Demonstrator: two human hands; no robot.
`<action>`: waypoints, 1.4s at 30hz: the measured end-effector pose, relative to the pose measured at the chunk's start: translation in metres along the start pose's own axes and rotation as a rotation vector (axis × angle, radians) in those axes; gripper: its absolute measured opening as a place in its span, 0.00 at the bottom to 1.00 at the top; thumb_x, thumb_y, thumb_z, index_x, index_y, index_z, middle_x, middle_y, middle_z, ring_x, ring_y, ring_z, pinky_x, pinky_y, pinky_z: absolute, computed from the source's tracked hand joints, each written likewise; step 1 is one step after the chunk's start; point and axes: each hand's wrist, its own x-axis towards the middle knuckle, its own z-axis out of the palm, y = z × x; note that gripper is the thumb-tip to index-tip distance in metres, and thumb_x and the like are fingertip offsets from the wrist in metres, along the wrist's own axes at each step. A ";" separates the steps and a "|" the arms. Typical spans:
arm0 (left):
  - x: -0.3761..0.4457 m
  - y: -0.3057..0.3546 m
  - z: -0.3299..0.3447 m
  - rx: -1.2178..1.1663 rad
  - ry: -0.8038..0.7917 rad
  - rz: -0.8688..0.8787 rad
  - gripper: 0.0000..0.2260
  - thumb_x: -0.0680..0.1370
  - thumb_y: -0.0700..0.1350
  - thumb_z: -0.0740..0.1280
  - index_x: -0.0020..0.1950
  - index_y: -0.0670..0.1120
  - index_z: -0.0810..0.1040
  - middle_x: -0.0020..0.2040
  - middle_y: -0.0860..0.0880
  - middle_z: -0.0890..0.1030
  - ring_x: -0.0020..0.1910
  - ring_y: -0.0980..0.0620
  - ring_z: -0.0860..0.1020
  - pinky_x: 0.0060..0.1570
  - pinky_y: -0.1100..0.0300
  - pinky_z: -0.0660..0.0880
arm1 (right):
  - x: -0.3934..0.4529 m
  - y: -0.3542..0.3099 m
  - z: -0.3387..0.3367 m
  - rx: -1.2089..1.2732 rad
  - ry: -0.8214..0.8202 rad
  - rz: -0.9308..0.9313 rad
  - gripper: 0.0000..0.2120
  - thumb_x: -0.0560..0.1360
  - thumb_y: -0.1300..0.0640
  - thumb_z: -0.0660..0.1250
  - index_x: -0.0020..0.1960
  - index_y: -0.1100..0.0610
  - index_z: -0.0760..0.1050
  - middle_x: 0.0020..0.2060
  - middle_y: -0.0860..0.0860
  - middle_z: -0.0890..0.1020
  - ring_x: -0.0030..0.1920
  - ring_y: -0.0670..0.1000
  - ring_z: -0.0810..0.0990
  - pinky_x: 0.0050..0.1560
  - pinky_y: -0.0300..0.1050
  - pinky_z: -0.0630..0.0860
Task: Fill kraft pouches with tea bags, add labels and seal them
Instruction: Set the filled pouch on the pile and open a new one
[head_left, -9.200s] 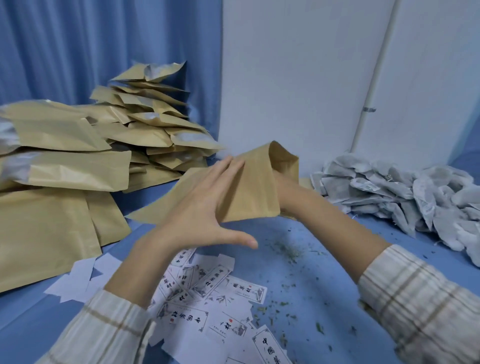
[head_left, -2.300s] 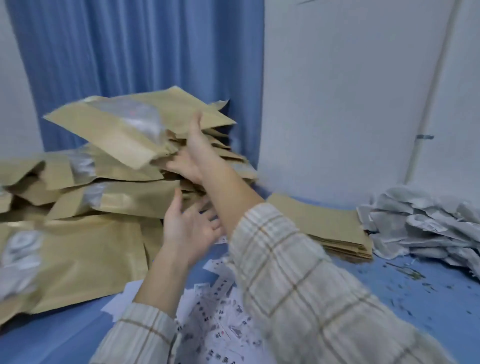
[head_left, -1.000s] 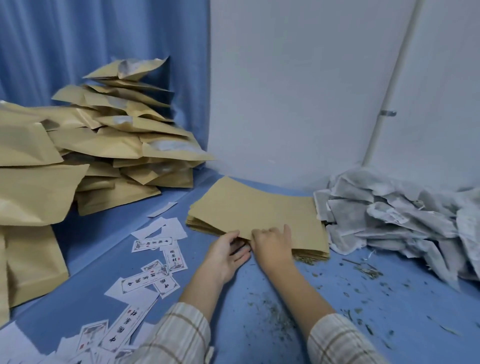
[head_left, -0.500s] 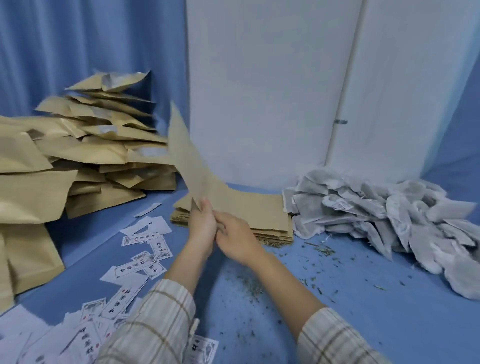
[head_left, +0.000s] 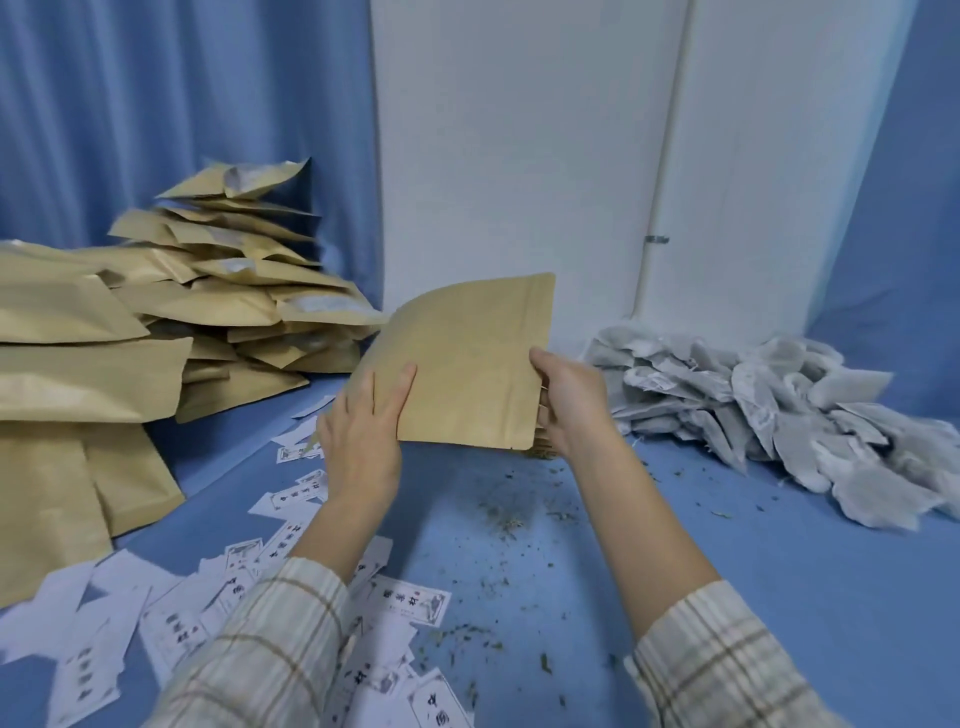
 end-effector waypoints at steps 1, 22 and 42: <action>-0.003 -0.002 0.000 0.011 -0.078 0.013 0.39 0.73 0.31 0.57 0.76 0.59 0.45 0.75 0.44 0.54 0.68 0.41 0.60 0.65 0.46 0.60 | -0.001 0.004 -0.003 0.002 0.010 0.018 0.08 0.75 0.61 0.63 0.38 0.60 0.75 0.37 0.54 0.79 0.36 0.52 0.78 0.35 0.44 0.75; 0.004 0.109 -0.045 -1.298 -0.206 -0.533 0.16 0.78 0.57 0.60 0.55 0.47 0.76 0.49 0.49 0.80 0.52 0.47 0.78 0.52 0.49 0.77 | -0.020 0.027 -0.015 -0.173 -0.189 -0.083 0.03 0.65 0.61 0.75 0.35 0.59 0.82 0.26 0.52 0.82 0.28 0.48 0.81 0.33 0.40 0.79; -0.007 0.092 -0.013 -0.693 -0.135 -0.136 0.17 0.81 0.44 0.54 0.32 0.45 0.66 0.34 0.43 0.77 0.39 0.41 0.77 0.39 0.55 0.71 | -0.008 0.040 -0.038 -0.777 0.084 -0.516 0.11 0.75 0.60 0.61 0.36 0.54 0.62 0.30 0.46 0.70 0.31 0.42 0.69 0.32 0.32 0.65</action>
